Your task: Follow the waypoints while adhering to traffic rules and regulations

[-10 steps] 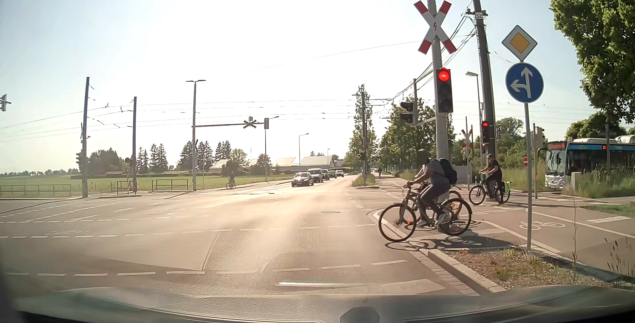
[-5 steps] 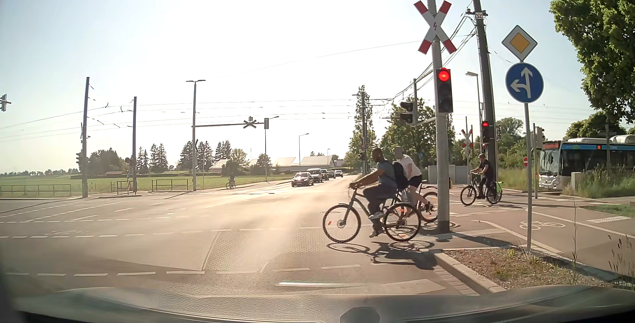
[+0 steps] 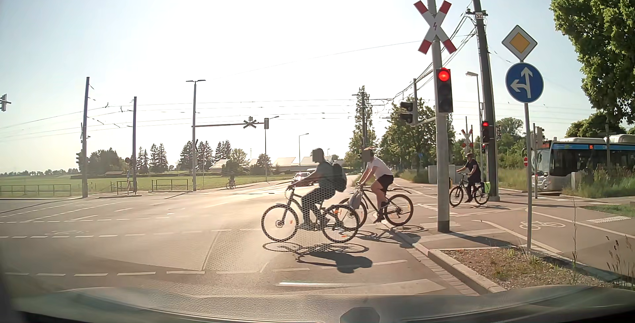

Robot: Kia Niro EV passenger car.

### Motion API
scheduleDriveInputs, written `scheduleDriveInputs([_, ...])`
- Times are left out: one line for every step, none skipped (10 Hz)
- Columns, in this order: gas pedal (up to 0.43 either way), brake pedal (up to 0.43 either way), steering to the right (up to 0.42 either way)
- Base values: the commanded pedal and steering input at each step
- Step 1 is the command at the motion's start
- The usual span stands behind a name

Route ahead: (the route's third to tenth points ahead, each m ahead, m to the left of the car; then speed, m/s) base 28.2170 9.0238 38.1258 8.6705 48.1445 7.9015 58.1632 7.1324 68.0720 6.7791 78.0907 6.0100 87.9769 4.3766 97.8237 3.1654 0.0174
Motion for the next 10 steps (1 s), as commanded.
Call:
scheduleDriveInputs([0.0,0.238,-0.028])
scheduleDriveInputs([0.0,0.238,-0.027])
scheduleDriveInputs([0.0,0.238,-0.027])
scheduleDriveInputs([0.0,0.244,-0.028])
scheduleDriveInputs([0.0,0.238,-0.028])
scheduleDriveInputs([0.0,0.232,-0.028])
scheduleDriveInputs([0.0,0.232,-0.028])
scheduleDriveInputs([0.0,0.238,-0.028])
scheduleDriveInputs([0.0,0.238,-0.028])
scheduleDriveInputs([0.0,0.238,-0.028])
